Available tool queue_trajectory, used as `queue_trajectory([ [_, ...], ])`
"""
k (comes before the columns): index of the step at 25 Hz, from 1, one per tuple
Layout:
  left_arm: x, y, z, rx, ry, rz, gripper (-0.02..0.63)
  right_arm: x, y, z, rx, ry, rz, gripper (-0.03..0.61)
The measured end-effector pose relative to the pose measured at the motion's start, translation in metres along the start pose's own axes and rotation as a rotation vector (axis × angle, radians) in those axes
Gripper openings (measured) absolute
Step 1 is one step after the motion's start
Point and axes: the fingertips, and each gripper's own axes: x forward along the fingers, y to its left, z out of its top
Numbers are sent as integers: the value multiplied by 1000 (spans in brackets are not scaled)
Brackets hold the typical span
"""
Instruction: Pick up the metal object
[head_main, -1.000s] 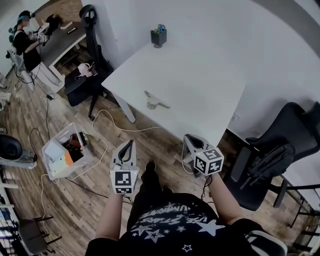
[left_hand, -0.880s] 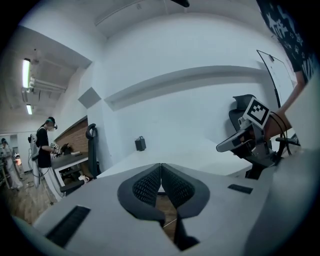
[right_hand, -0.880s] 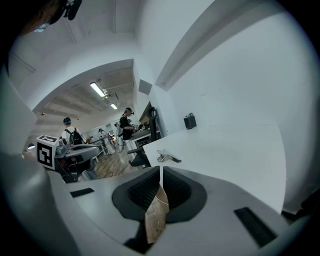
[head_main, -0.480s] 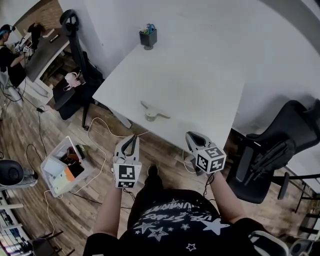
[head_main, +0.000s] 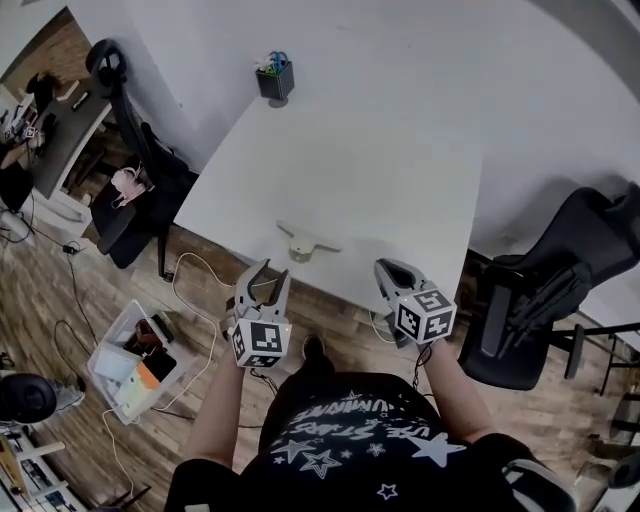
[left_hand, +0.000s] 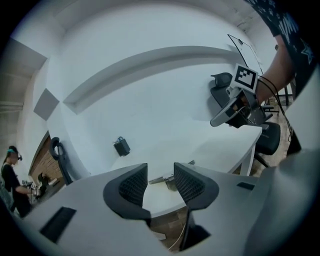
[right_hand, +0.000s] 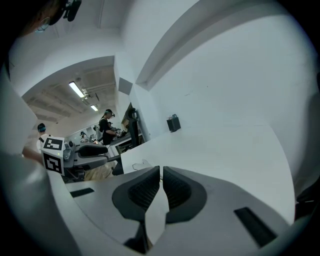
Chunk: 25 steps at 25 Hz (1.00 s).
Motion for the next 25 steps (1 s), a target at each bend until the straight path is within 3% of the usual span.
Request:
queue_trajectory([
  [10, 53, -15, -18, 229, 35, -199, 293, 22, -17, 3, 48, 0, -71, 52],
  [18, 85, -23, -31, 564, 44, -249, 305, 32, -28, 3, 91, -1, -123, 52],
  [25, 106, -26, -36, 704, 46, -264, 307, 36, -36, -1, 117, 5, -151, 52],
])
